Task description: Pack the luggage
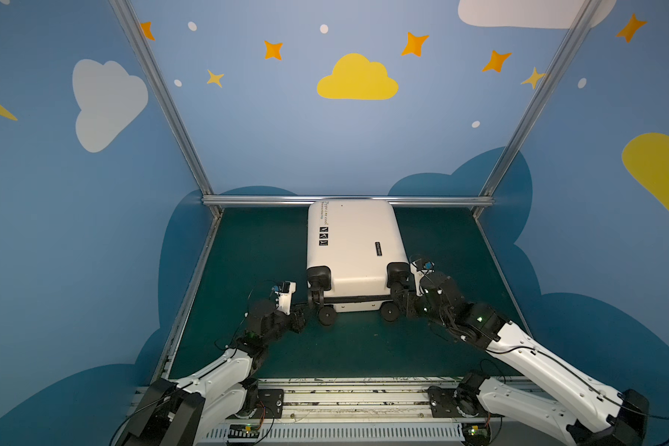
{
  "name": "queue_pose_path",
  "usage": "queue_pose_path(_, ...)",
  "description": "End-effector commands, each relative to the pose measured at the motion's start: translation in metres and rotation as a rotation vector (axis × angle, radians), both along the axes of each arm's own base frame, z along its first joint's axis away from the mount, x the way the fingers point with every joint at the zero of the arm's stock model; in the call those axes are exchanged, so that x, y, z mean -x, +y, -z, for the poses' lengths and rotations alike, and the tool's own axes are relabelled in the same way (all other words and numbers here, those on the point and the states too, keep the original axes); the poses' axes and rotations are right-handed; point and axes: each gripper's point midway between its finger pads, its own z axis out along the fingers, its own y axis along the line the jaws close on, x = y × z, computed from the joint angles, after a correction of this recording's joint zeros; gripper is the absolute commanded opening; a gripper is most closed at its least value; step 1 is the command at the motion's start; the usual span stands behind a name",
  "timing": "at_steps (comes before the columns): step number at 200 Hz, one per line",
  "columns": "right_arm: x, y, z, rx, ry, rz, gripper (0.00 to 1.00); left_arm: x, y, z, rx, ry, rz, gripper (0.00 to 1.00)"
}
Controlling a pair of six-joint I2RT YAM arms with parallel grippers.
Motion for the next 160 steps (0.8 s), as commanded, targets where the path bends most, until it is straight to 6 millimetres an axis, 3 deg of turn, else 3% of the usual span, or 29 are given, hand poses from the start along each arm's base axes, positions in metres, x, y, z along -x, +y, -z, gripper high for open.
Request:
queue_pose_path(1, 0.009, 0.008, -0.014, -0.022, -0.037, -0.078, 0.0, -0.007, -0.006, -0.017, 0.01, -0.068, 0.028, 0.25)
queue_pose_path(160, 0.009, 0.008, -0.016, -0.024, -0.036, -0.072, 0.0, -0.021, -0.003, -0.008, -0.019, -0.064, 0.008, 0.23)
